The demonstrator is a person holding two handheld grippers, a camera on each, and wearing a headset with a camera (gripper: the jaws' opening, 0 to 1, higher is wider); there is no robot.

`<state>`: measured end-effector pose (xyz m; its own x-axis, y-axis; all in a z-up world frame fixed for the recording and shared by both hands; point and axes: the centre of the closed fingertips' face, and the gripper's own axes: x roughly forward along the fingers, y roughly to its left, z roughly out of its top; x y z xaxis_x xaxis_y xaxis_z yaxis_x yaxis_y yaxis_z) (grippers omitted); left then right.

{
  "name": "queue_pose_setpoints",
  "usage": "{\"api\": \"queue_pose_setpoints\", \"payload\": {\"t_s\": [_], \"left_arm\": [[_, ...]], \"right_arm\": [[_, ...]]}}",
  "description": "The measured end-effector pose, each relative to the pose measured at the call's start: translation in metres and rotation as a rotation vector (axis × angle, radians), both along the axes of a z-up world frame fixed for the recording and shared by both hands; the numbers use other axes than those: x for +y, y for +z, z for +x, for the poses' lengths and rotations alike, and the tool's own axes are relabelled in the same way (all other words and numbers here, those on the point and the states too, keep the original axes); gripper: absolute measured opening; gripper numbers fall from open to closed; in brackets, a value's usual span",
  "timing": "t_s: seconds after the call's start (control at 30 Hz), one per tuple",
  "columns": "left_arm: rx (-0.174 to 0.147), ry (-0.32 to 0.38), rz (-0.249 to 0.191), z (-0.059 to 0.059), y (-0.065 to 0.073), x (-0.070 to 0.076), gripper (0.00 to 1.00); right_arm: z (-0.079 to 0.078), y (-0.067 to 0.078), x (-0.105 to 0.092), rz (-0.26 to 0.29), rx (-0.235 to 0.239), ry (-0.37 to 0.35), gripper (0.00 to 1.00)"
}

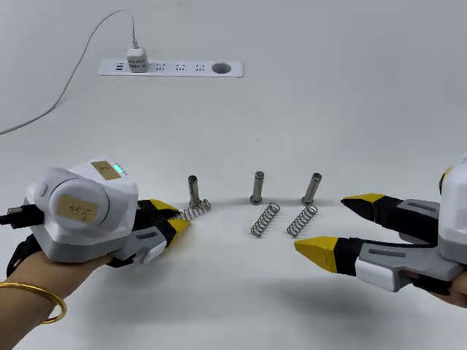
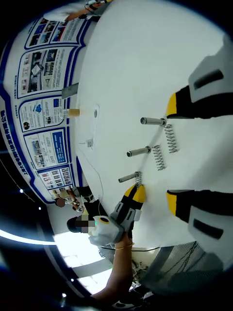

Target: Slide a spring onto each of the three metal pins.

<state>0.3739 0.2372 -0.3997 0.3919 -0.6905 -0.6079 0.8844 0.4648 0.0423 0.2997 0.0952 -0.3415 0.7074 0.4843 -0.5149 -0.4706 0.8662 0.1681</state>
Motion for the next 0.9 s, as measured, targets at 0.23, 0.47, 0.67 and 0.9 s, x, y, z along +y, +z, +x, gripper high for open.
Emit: {"api": "queue_pose_setpoints", "payload": {"t_s": [0.23,0.47,0.67,0.9], "left_arm": [[0.0,-0.005,0.01,-0.006,-0.001,0.001,0.1],[-0.004,-0.005,-0.009,-0.02,0.008,0.002,0.1],[-0.026,-0.007,-0.041,-0.032,0.023,0.0,0.1],[-0.063,0.019,-0.124,-0.04,0.05,-0.004,0.1]], "right_arm": [[-0.002,0.003,0.001,0.015,0.002,-0.011,0.59],[-0.003,0.01,0.006,0.045,-0.002,-0.015,0.59],[-0.001,0.019,0.013,0.107,-0.006,-0.026,0.57],[0.0,0.033,0.029,0.188,-0.017,-0.017,0.52]]}}
